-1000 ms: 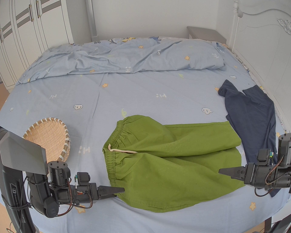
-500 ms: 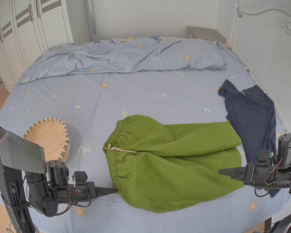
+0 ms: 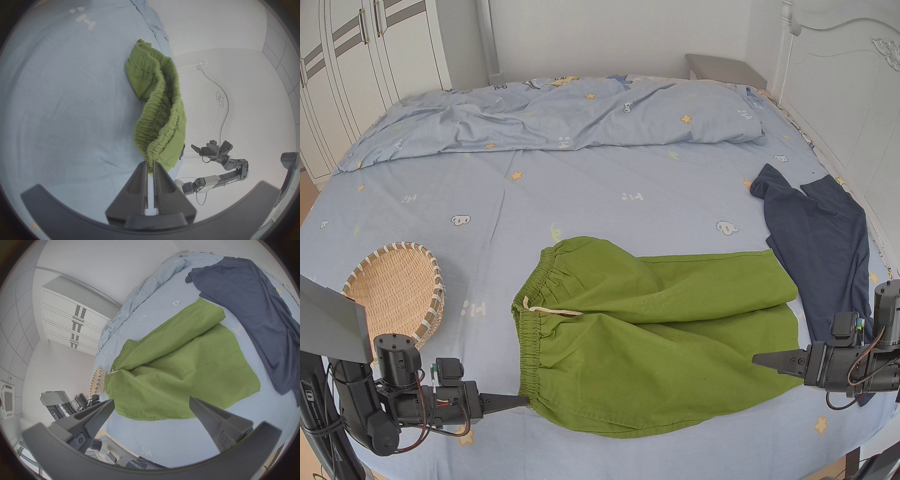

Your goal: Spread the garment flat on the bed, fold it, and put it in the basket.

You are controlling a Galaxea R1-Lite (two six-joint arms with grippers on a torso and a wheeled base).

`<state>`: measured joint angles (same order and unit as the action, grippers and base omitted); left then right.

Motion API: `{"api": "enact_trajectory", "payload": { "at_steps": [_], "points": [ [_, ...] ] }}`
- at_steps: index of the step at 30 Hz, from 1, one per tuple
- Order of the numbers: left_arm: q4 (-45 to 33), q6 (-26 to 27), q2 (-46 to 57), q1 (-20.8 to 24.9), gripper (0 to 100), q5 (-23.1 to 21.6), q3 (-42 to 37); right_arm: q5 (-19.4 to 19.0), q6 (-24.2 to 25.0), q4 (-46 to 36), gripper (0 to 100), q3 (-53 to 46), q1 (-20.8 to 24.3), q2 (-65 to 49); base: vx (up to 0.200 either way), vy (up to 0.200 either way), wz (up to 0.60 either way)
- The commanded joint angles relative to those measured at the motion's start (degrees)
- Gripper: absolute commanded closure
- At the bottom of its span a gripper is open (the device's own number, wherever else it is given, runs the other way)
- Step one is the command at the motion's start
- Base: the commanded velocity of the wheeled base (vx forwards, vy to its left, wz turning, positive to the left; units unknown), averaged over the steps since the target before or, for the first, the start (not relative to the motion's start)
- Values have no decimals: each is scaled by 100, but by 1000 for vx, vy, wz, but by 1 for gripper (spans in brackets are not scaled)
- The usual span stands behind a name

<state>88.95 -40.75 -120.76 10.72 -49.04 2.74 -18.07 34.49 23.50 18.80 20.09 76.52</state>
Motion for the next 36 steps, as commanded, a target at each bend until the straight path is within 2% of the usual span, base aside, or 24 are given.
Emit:
{"api": "enact_trajectory", "payload": {
  "at_steps": [1,4,6,12,15,19,22,26,27,28,32,36],
  "points": [
    [-695,41,835,-562,100,-26,-274,-4,5,-56,0,-227,-75,-304,0,0,0],
    [-1521,129,1274,-1019,100,-114,-274,-21,-74,-56,0,-403,-339,-366,0,0,0],
    [-1855,270,1415,-1151,100,-123,-274,-30,-144,-56,0,-570,-471,-348,0,0,0],
    [-2761,850,1652,-1309,100,-123,-274,-39,-293,-48,0,-887,-743,-331,0,0,0],
    [-3508,1210,1977,-1458,100,-114,-274,-57,-329,-48,0,-1106,-875,-260,0,0,0],
    [-4079,1526,2206,-1537,100,-114,-274,-268,-329,-12,0,-1256,-1077,38,0,0,0],
    [-4211,1693,2197,-1564,100,-114,-274,-391,-329,-4,0,-1309,-1218,188,0,0,0],
    [-4264,1931,2144,-1581,100,-114,-274,-751,-443,23,0,-1335,-1605,654,0,0,0],
    [-4264,1931,2144,-1581,100,-114,-274,-751,-443,23,0,-1335,-1605,654,0,0,0],
    [-4264,1940,2144,-1590,100,-114,-274,-953,-610,49,0,-1317,-1780,821,0,0,0],
    [-4255,1940,2171,-1581,100,-114,-274,-1261,-882,207,0,-1256,-2141,1269,0,0,0],
    [-4255,1940,2197,-1581,100,-114,-274,-1454,-961,559,0,-1282,-2255,1700,0,0,0]
  ]
}}
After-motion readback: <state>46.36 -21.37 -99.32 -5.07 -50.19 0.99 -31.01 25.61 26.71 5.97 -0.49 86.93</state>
